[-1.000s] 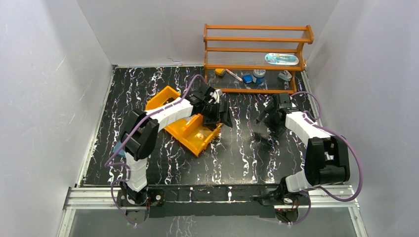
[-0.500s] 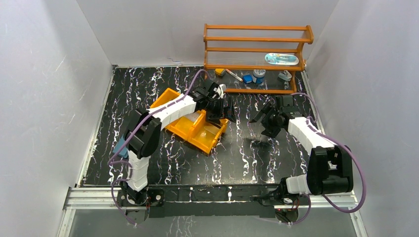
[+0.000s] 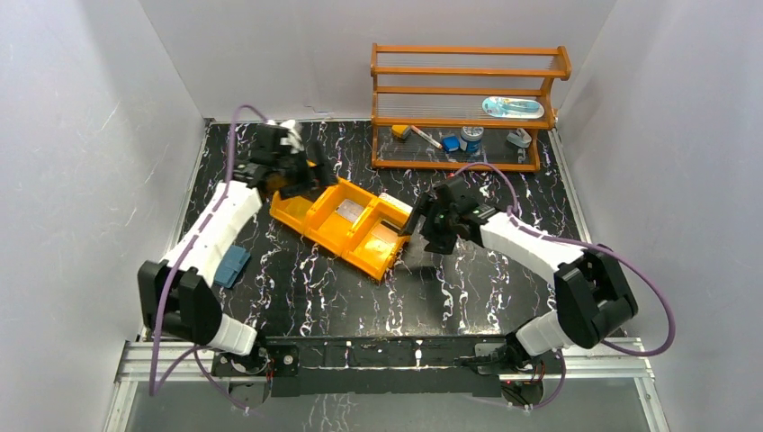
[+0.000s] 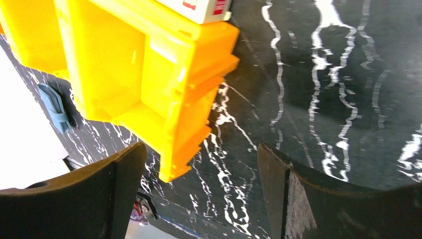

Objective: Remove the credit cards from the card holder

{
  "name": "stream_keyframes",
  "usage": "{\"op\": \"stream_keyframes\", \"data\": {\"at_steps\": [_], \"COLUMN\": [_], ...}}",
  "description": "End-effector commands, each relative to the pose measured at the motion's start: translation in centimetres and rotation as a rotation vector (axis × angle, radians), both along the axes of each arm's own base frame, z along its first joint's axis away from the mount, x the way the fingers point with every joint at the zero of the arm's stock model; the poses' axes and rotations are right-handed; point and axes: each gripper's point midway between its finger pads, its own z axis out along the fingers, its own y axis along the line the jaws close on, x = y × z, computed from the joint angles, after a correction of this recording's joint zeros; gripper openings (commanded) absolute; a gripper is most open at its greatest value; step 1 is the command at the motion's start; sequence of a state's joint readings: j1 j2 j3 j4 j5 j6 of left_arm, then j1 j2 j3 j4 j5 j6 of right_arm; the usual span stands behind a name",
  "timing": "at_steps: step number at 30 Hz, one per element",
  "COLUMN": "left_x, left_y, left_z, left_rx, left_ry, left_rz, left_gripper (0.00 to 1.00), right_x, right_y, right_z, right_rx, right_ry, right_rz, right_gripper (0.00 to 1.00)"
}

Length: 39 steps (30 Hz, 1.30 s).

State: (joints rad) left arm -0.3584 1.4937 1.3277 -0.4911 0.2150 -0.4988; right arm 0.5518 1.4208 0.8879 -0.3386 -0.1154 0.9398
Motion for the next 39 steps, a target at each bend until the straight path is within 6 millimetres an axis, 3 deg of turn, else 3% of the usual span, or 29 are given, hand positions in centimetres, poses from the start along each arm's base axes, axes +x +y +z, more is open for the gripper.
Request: {"op": "stream_keyframes", "data": {"at_steps": [1, 3, 4, 9, 15, 18, 26, 32, 39], "left_x": [-0.7, -0.8, -1.0, -1.1, -1.0, -0.9, -2.0, -4.0, -6.0], "left_y": [8.8, 10.8, 11.6, 13.8, 15.3, 15.8, 19.7, 23.1, 26.1], "left_z": [-0.3, -0.9, -0.3, -0.3, 0.4, 0.4, 0.3, -1.9, -6.1], "left_rx": [0.133, 0.163, 0.171, 0.219, 0.237, 0.253, 0.343, 0.452, 0.465], "left_ry": [0.006, 0.021, -0.001, 0.004, -0.026, -0.024, -0.040, 0.041, 0.230], "left_rz": [0.192, 0.238, 0.255, 0.298, 0.358, 0.375, 0.580, 0.751, 0.860], "left_gripper": [0.98, 0.98, 0.98, 0.98, 0.98, 0.98, 0.98, 0.98, 0.98], "right_x": [1.8, 1.9, 1.8, 1.2, 1.9, 2.3, 6.1, 8.7, 9.6], "right_y": [2.5, 3.6, 4.1, 3.9, 1.5, 1.1, -3.0, -6.2, -5.8], "right_z": [1.1, 0.6, 0.3, -1.9, -2.1, -2.3, -2.3, -2.5, -1.0], "right_rx": [-0.013, -0.019, -0.030, -0.154, -0.250, -0.197, -0.212, -0.228, -0.182], "right_ry": [-0.048, -0.045, -0.039, 0.017, -0.057, -0.019, -0.014, -0.008, -0.035], "right_rz": [-0.071, -0.056, -0.047, -0.033, -0.022, 0.035, 0.010, -0.029, 0.034], "right_gripper": [0.91, 0.91, 0.91, 0.87, 0.80, 0.74, 0.69, 0.69, 0.76]}}
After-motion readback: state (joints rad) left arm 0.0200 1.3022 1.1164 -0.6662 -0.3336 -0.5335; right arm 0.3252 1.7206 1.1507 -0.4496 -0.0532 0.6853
